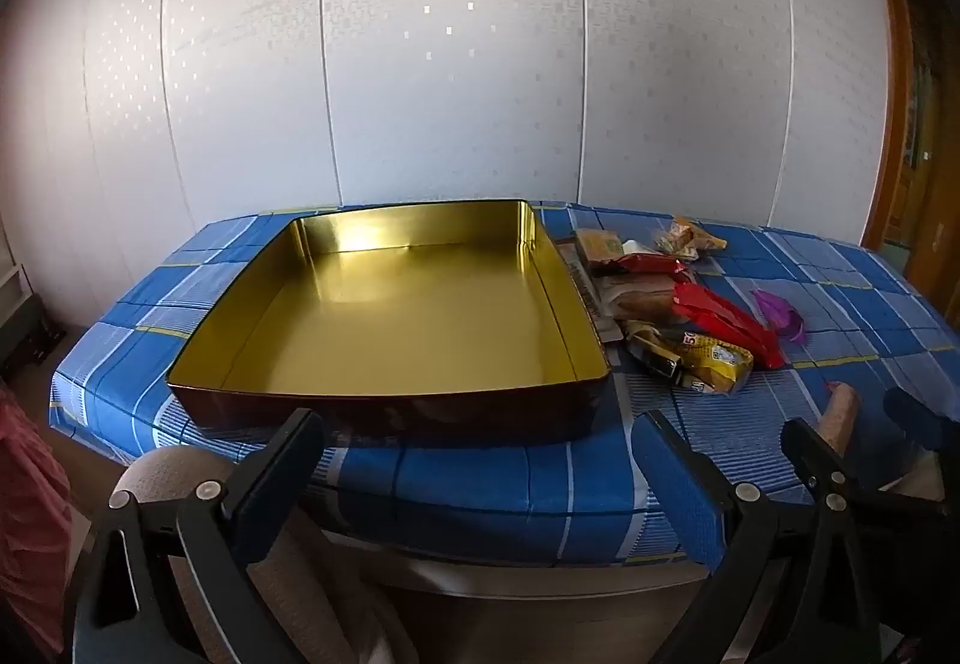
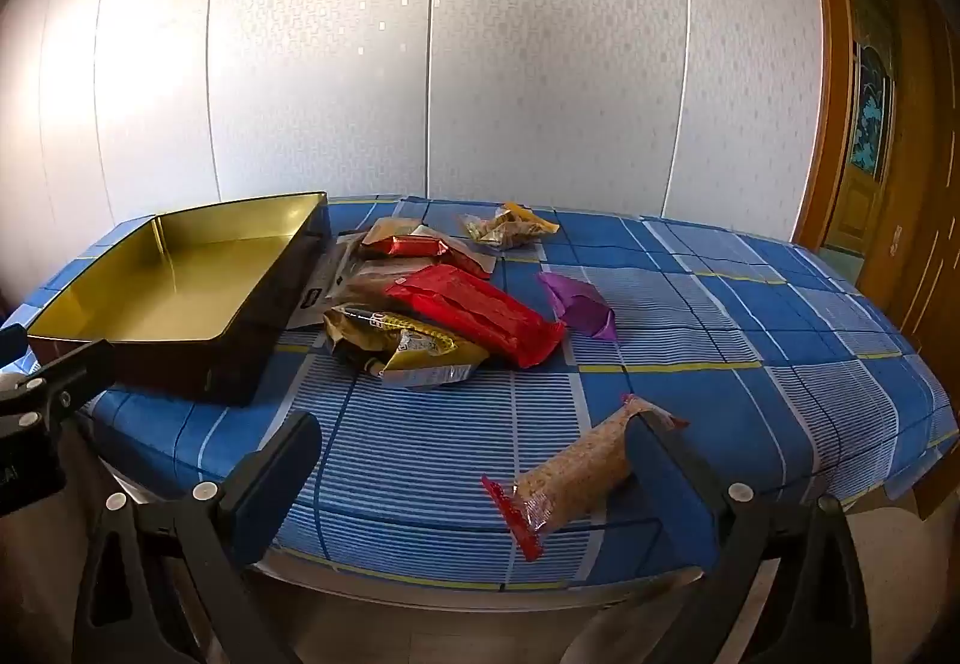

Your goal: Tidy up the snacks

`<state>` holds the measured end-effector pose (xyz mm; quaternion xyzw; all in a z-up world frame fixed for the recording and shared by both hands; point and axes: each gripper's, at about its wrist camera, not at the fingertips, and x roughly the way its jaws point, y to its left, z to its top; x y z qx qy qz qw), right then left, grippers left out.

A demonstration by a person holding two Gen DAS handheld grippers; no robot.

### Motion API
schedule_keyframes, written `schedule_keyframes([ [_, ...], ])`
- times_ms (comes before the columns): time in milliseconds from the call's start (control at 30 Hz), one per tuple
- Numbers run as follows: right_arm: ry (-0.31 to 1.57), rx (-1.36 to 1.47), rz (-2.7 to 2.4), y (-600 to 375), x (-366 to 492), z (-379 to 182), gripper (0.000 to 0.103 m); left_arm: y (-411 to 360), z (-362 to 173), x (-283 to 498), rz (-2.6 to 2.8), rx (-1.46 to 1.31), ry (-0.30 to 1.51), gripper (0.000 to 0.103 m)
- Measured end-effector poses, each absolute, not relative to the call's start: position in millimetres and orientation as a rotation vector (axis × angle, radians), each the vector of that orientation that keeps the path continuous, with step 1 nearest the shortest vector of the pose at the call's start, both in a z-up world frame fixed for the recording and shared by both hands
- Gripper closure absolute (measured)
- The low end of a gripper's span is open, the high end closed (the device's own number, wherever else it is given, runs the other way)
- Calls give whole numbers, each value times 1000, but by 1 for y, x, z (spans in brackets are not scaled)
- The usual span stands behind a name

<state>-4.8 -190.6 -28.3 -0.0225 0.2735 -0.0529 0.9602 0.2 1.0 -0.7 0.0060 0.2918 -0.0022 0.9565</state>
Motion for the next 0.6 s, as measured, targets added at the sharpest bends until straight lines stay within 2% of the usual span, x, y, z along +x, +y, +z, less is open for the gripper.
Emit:
schedule_keyframes([
  [600, 560, -34, -110, -191, -2, -29, 0, -5, -4, 1, -16, 26, 601, 0],
])
